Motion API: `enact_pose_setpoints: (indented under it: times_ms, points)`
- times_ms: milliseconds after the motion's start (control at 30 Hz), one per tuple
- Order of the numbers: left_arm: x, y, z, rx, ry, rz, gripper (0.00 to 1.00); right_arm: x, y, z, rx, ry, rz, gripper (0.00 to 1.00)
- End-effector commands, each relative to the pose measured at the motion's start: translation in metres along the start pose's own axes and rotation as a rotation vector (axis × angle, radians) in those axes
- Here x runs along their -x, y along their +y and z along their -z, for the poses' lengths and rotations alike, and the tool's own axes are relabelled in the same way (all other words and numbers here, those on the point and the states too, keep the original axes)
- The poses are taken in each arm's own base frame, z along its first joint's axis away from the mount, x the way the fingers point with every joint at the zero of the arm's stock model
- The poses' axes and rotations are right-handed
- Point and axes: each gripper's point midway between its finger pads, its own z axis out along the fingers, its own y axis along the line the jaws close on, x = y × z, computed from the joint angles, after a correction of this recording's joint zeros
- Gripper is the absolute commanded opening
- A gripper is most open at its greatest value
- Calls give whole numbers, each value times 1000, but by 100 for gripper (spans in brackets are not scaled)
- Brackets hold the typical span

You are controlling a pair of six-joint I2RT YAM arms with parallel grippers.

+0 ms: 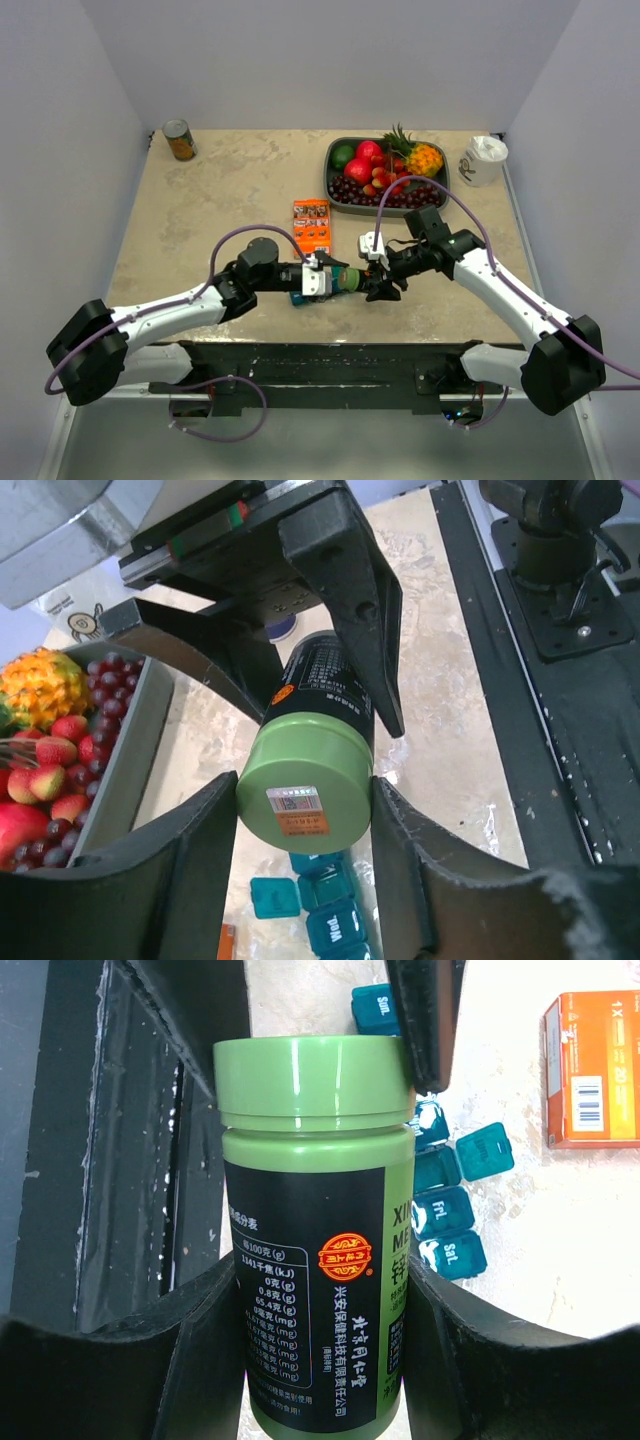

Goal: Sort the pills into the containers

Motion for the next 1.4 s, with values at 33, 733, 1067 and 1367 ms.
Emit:
enact_pose_setpoints:
  times_ms: [33, 733, 1067, 1367]
  points:
    - [21, 12, -6, 14, -30, -2, 30, 12, 2, 3, 6, -53, 45, 0]
    - [60, 25, -5, 224, 90, 1722, 0, 11, -1, 3, -5, -51, 33, 0]
    - [62, 28, 0, 260, 110, 1793, 0, 11, 0, 2, -1, -51, 35, 0]
    - [63, 8, 0, 43, 97, 1990, 0, 12, 0, 3, -4, -51, 38, 0]
